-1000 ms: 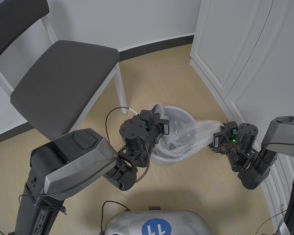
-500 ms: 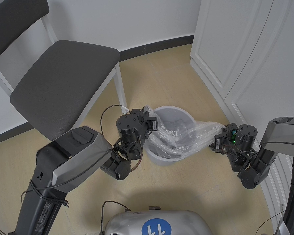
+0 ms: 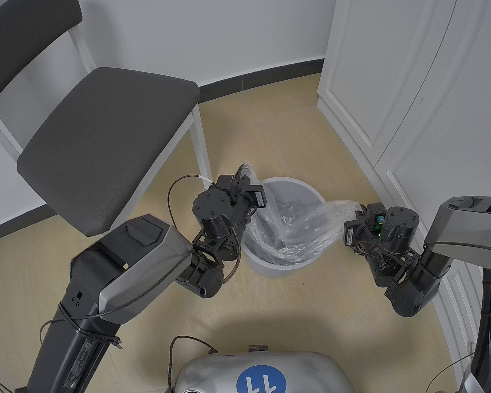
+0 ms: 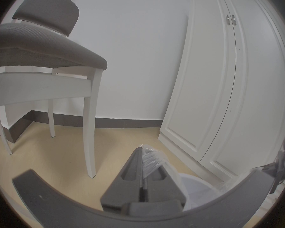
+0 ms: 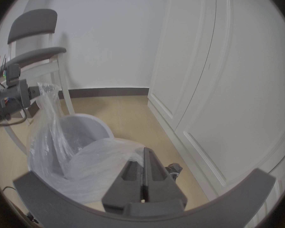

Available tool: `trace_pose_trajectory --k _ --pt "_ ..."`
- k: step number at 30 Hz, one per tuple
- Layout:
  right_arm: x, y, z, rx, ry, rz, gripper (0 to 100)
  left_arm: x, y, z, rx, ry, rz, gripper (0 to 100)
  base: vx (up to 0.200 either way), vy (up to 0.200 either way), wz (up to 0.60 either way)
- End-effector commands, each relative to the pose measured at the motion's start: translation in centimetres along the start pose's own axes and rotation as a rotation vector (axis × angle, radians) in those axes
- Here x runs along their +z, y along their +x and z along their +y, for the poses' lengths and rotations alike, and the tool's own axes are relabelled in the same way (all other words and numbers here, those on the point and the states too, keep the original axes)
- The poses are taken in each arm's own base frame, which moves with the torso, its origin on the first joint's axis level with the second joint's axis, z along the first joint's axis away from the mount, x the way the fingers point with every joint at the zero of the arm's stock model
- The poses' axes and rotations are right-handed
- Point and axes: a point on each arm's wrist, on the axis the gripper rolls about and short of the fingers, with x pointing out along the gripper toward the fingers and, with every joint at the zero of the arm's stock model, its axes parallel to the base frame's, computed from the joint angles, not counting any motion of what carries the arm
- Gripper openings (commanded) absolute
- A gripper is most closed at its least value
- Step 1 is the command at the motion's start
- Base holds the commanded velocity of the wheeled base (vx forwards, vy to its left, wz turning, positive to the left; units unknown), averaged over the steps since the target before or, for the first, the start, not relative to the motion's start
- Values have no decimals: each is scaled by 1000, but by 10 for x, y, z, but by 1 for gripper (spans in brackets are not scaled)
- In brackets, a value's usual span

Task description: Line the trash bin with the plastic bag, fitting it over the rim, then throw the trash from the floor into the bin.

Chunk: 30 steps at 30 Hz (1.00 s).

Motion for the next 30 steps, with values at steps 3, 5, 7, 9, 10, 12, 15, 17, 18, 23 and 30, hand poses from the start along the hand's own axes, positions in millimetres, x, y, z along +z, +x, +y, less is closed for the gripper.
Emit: trace_pose_trajectory --k 3,5,7,9,10,12,15,17,18,23,30 --pt "33 -27 5 49 41 -69 0 41 -9 0 -2 -6 -13 0 0 0 0" --pt "38 -32 3 52 44 -78 0 50 -14 1 -2 -3 -4 0 0 0 0" --pt "43 -36 -2 50 45 -85 0 56 -16 1 -8 -3 -4 0 0 0 0" --pt "45 -38 -6 46 44 -87 0 59 -17 2 -8 -4 -9 0 0 0 0" --pt "44 -38 -7 47 44 -84 0 60 -17 2 -10 -6 -16 0 0 0 0" --pt "45 -39 -7 47 44 -84 0 61 -17 3 -11 -7 -25 0 0 0 0" --pt "45 -44 -5 61 41 -80 0 64 -17 2 -13 -13 -40 0 0 0 0" --pt "44 -46 -4 69 37 -74 0 66 -17 1 -17 -17 -56 0 0 0 0" --pt "44 -46 -4 67 38 -75 0 66 -17 1 -17 -18 -59 0 0 0 0" --pt "42 -48 -5 71 34 -67 0 60 -17 0 -24 -17 -56 0 0 0 0" --pt "27 -43 -3 84 11 -27 0 13 -20 0 -110 -12 -20 0 0 0 0"
